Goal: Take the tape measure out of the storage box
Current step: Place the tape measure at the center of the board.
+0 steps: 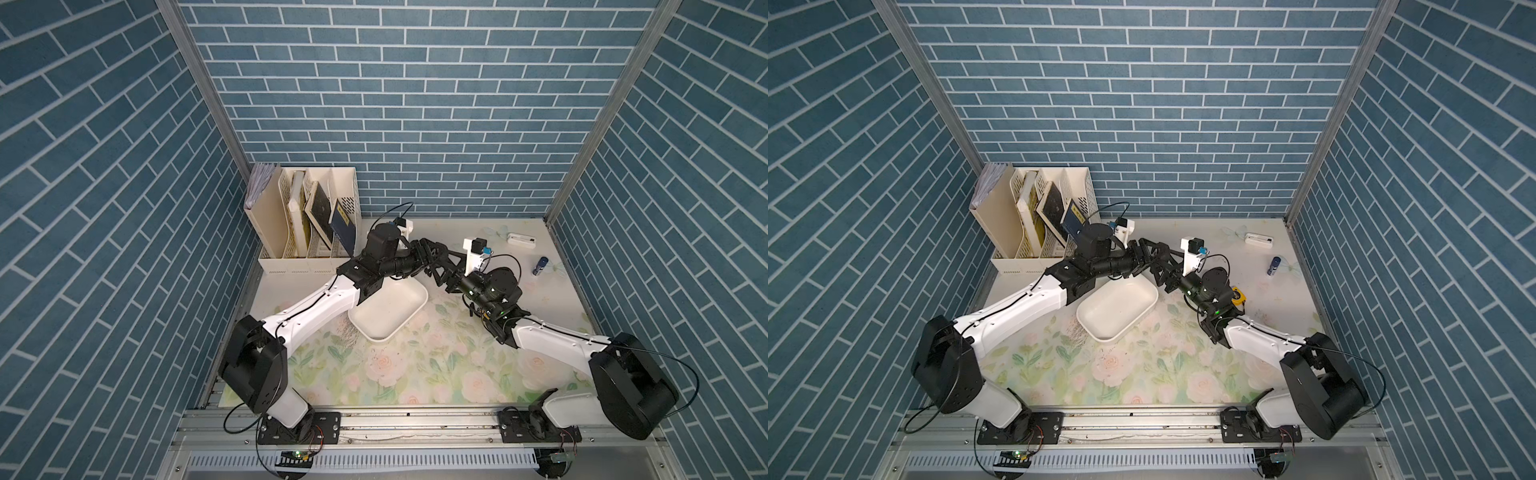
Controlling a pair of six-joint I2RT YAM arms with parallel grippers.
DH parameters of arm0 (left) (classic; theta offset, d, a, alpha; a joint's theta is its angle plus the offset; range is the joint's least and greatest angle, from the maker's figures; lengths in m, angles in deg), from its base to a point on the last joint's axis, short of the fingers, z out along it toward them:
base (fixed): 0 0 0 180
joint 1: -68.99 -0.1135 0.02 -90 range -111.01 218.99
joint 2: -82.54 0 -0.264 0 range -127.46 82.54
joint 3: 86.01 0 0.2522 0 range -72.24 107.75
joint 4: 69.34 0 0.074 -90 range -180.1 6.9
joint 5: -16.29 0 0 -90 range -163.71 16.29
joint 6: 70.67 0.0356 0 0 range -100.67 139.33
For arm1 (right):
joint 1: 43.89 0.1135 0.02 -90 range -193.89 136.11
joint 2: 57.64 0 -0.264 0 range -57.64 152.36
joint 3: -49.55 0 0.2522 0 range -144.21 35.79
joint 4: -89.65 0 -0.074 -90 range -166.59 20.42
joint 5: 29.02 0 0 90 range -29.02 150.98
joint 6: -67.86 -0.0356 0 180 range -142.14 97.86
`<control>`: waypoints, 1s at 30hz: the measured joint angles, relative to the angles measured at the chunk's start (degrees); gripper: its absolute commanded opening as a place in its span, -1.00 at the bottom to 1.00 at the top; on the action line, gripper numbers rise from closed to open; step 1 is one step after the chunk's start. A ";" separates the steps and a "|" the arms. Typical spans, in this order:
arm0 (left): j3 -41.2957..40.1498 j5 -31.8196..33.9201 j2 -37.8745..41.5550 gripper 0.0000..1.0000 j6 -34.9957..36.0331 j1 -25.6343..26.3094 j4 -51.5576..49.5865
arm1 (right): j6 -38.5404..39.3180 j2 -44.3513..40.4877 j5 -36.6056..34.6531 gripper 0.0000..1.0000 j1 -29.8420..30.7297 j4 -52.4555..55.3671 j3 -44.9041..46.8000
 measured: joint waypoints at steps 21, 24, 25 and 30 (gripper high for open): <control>-0.96 2.36 0.35 0.67 -0.57 -0.13 0.33 | 3.63 1.60 -3.17 -0.84 0.50 1.25 -1.38; -0.94 1.57 1.33 0.90 0.59 0.00 -0.07 | 2.75 -0.11 -5.77 -0.83 0.39 3.54 -1.25; -0.92 1.38 1.68 0.94 0.83 -0.02 -0.28 | 2.78 -1.05 -6.67 -0.82 0.39 4.68 -1.18; 0.09 0.96 2.82 1.00 4.15 -1.25 -3.43 | 5.11 -8.04 -12.66 -0.82 0.39 14.38 -1.22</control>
